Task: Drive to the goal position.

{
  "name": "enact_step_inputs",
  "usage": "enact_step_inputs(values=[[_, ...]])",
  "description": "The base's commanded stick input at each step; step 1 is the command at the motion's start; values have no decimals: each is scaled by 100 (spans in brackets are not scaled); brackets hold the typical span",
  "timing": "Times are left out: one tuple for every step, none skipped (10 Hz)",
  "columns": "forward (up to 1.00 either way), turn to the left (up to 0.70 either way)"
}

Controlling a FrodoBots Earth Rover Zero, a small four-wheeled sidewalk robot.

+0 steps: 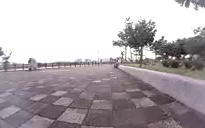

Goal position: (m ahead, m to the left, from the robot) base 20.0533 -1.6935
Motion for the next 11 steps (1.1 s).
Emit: enact_step_inputs(values=[[100, 0], [100, 0], [100, 0], [100, 0], [100, 0], [100, 0], [100, 0], [100, 0], [100, 0], [100, 0], [100, 0]])
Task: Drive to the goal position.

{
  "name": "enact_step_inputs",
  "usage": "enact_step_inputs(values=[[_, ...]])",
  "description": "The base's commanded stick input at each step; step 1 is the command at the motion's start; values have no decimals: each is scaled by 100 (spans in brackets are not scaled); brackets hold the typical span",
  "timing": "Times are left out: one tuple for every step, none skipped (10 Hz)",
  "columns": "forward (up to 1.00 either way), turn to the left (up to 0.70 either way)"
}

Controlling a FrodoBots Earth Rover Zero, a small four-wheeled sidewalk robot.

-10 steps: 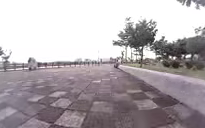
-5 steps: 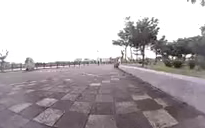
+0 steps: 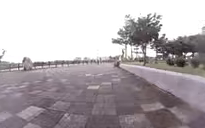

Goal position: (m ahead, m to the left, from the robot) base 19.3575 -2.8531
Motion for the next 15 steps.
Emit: enact_step_inputs(values=[[100, 0], [100, 0], [100, 0], [100, 0], [100, 0], [100, 0], [100, 0], [100, 0], [100, 0], [100, 0], [100, 0], [100, 0], [100, 0], [100, 0], [100, 0]])
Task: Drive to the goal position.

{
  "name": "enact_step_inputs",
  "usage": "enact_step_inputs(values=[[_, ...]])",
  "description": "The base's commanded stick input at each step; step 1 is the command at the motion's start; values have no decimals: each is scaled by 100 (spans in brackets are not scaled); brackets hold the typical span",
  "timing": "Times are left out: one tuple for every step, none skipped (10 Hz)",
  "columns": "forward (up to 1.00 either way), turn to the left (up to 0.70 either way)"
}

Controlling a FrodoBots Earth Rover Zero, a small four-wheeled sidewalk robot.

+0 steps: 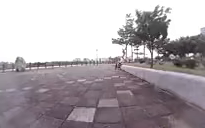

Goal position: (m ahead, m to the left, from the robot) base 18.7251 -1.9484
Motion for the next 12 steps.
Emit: enact_step_inputs(values=[[100, 0], [100, 0], [100, 0], [100, 0], [100, 0], [100, 0], [100, 0], [100, 0], [100, 0], [100, 0], [100, 0], [100, 0]])
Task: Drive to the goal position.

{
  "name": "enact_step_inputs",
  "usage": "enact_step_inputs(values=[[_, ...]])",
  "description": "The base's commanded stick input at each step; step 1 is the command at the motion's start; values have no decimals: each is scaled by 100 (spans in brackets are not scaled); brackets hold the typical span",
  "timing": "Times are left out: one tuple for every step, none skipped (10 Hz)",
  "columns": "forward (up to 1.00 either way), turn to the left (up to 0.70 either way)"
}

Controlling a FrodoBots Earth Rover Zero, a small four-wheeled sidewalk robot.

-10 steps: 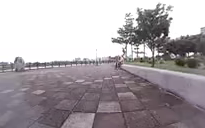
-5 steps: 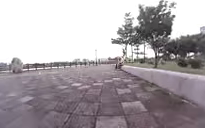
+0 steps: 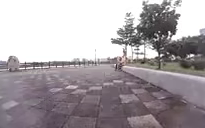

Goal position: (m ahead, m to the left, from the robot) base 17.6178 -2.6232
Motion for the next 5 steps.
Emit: enact_step_inputs(values=[[100, 0], [100, 0], [100, 0], [100, 0], [100, 0]])
